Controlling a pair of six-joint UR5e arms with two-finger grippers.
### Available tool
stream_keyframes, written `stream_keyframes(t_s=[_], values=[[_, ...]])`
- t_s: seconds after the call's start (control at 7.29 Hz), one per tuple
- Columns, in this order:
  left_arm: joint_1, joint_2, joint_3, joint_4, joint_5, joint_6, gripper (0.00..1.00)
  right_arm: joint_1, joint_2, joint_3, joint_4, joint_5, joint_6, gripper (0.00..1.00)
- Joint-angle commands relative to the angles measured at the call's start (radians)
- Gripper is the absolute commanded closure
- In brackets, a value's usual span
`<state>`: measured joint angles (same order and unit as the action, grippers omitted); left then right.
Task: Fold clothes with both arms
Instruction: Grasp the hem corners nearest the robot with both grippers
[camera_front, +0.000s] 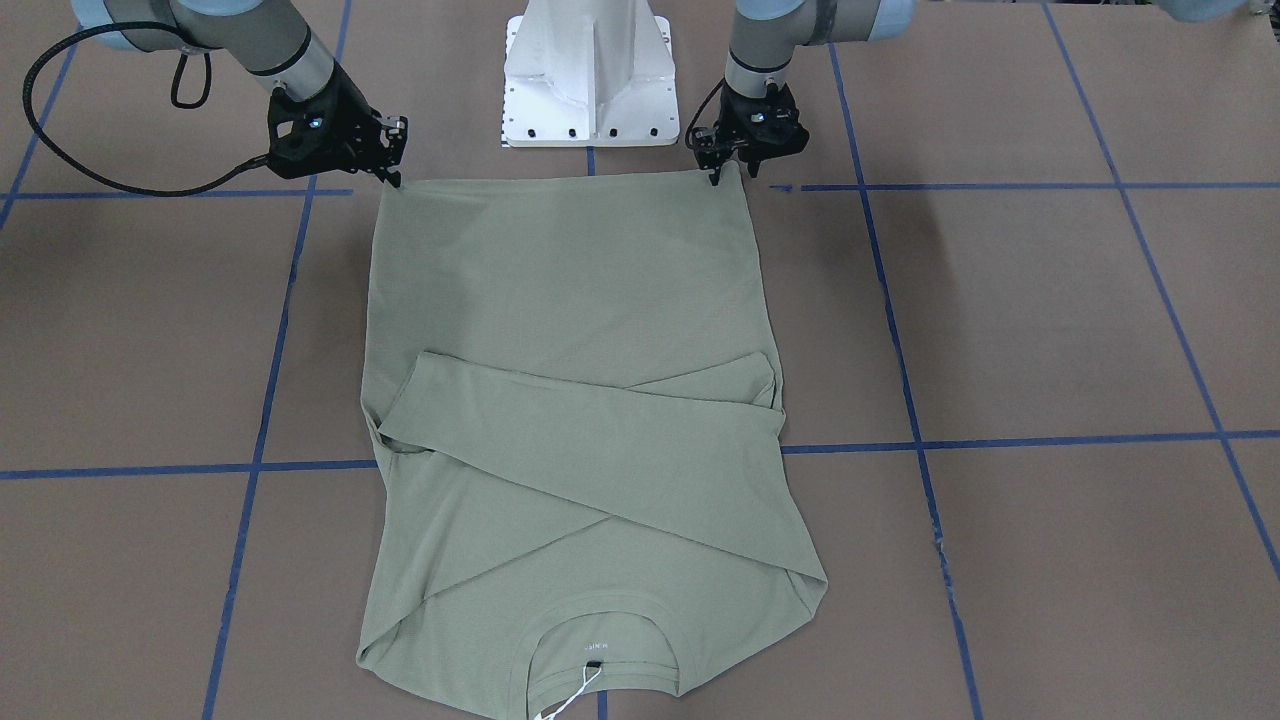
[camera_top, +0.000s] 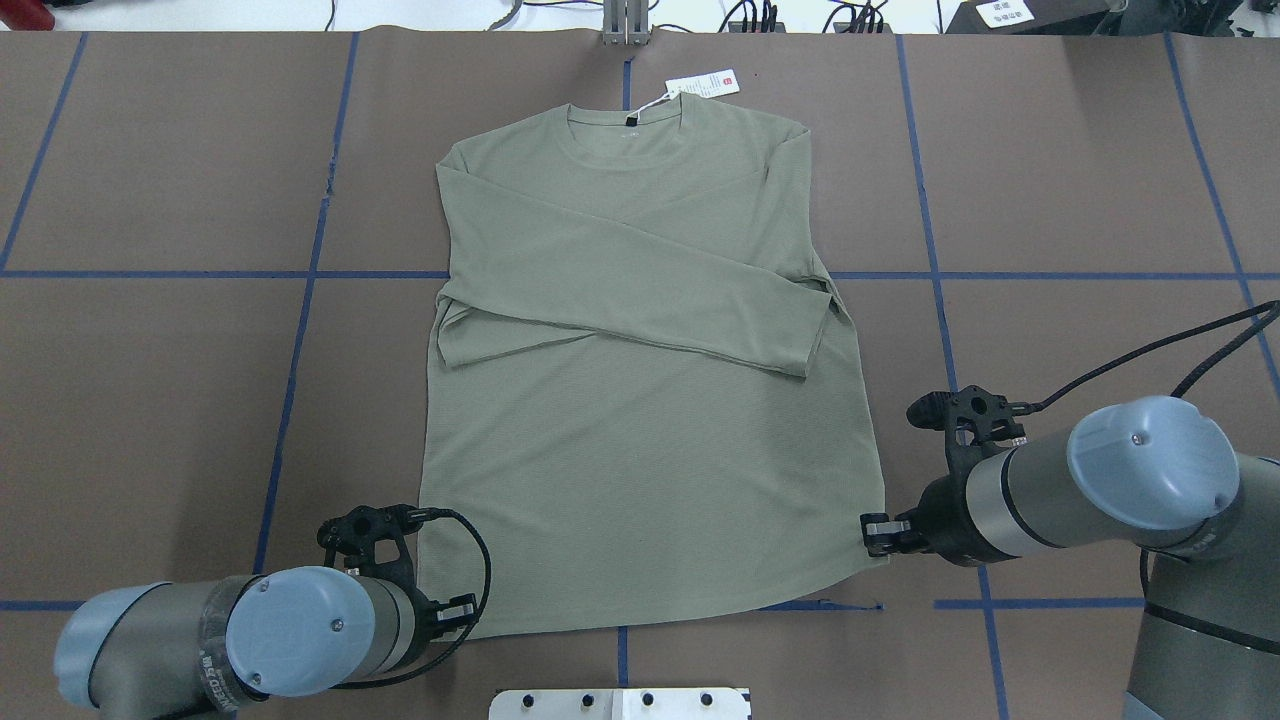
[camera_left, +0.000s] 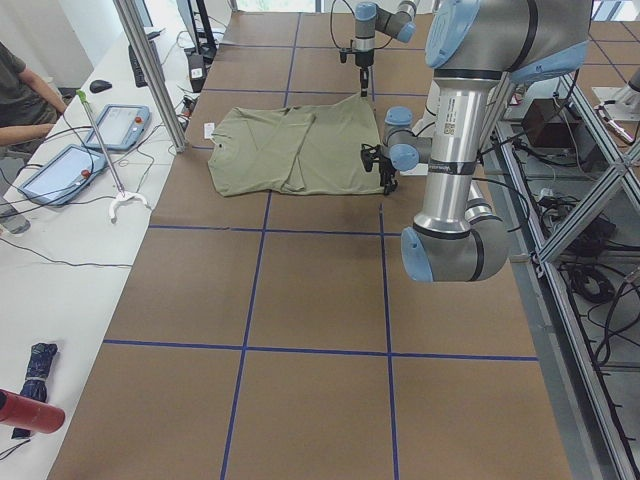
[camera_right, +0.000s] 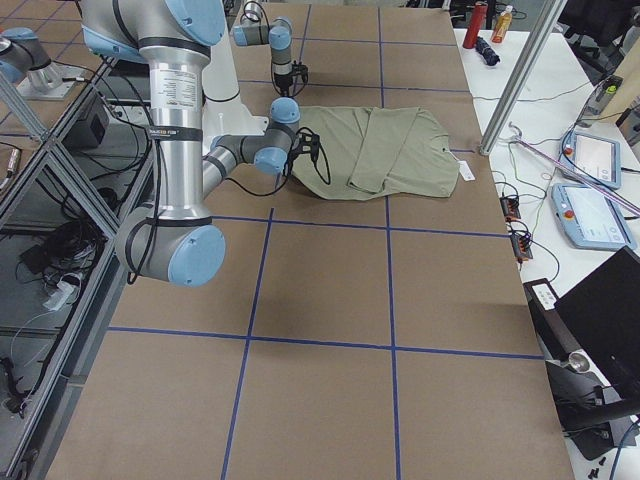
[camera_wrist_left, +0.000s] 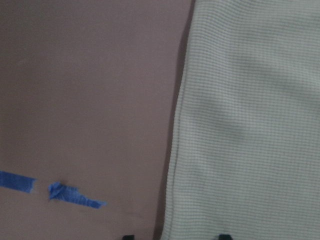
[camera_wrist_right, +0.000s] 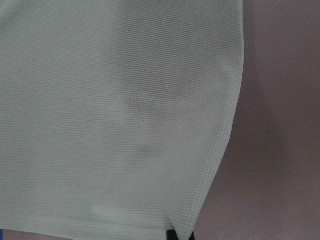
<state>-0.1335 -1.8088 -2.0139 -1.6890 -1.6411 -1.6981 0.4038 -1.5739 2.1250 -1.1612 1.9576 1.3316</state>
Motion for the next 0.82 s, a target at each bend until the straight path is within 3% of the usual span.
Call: stream_keyframes(t_s=[0.0,0.14,0.41,0.69], values=[[0.000,0.000,-0.003,0.000,0.000,0.000,0.89,0.003,0.000,0.000,0.000,0.003,0.000,1.00],[0.000,0.000,-0.006,0.002,0.000,0.000,1.00,0.004,0.000,0.001,0.000,0.003,0.000,1.00],[-0.005,0.006,-0.044,0.005,0.000,0.000,1.00,0.022,-0.003,0.010,0.000,0.047,0.001,1.00],[0.000,0.011,-0.190,0.145,-0.002,0.020,1.00,0.033,-0.028,0.030,-0.005,0.087,0.003,1.00]])
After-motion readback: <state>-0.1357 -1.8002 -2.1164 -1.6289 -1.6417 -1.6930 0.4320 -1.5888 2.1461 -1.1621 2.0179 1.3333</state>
